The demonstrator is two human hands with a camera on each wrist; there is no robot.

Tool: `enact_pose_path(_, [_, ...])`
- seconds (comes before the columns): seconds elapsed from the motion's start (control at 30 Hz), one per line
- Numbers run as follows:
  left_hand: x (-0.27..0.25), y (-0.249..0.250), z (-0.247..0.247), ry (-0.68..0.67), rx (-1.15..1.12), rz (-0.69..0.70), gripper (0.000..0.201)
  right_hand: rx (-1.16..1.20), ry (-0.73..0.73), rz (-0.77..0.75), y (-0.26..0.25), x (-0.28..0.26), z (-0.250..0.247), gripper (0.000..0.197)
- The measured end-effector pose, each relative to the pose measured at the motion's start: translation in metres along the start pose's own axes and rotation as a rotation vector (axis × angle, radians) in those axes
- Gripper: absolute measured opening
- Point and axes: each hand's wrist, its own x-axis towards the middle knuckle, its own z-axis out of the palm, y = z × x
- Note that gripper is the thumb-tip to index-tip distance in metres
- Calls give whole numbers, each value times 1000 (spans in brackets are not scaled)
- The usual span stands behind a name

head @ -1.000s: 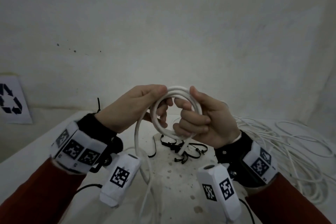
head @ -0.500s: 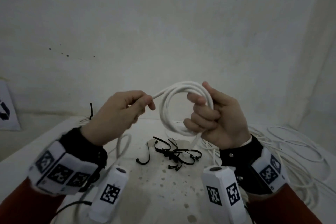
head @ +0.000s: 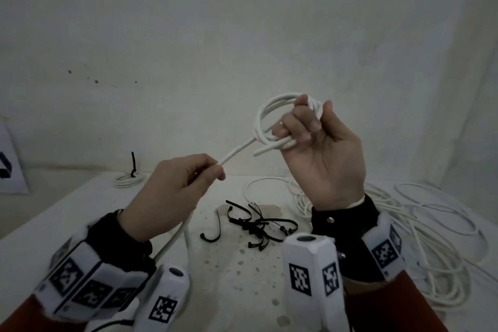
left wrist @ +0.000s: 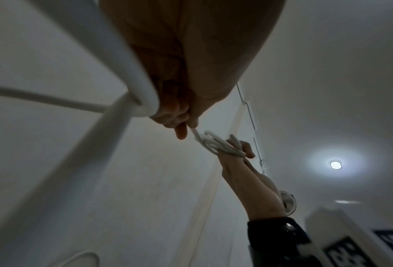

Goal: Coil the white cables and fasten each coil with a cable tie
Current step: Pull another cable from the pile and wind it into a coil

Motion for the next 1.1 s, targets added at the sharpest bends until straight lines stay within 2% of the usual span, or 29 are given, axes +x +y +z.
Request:
enact_pose_path(0.1, [-3, 2, 11, -67, 42, 54, 14, -80, 35, -97, 2, 11, -1, 35])
enact_pose_path(0.17, [-5, -5, 18, -146, 59, 81, 32, -103, 45, -98, 2, 17, -3, 36])
enact_pose_path(0.23, [-9, -16, 23, -201, 124, 127, 38, -138, 48, -57, -1, 20, -5, 36])
enact_pose_path(0.33, [-13, -29, 23, -224, 117, 131, 21, -161, 46, 0, -9, 21, -7, 36])
enact_pose_path(0.4, [-14, -35, 18, -190, 118, 126, 10, -157, 56, 5, -13, 22, -9, 36])
enact_pose_path(0.57, [-10, -48, 9, -136, 302, 247, 31, -92, 44, 19, -19, 21, -18, 35])
enact_pose_path(0.67, [-9, -58, 4, -117, 268, 256, 47, -63, 8, 59, -27, 18, -22, 38])
enact_pose_path(0.73, [-10, -63, -3, -97, 138, 207, 51, -40, -13, 75, -36, 15, -26, 38])
enact_pose_path(0.83, [-9, -75, -14, -18, 67, 60, 54, -26, -14, 62, -46, 11, -33, 36])
enact_pose_path(1.0, [-3, -122, -30, 154, 219, -273, 47, -3, 11, -48, -74, 6, -42, 40])
enact_pose_path(1.1, [-7, -144, -41, 216, 311, -399, 41, -23, 72, -96, -97, 3, -46, 37])
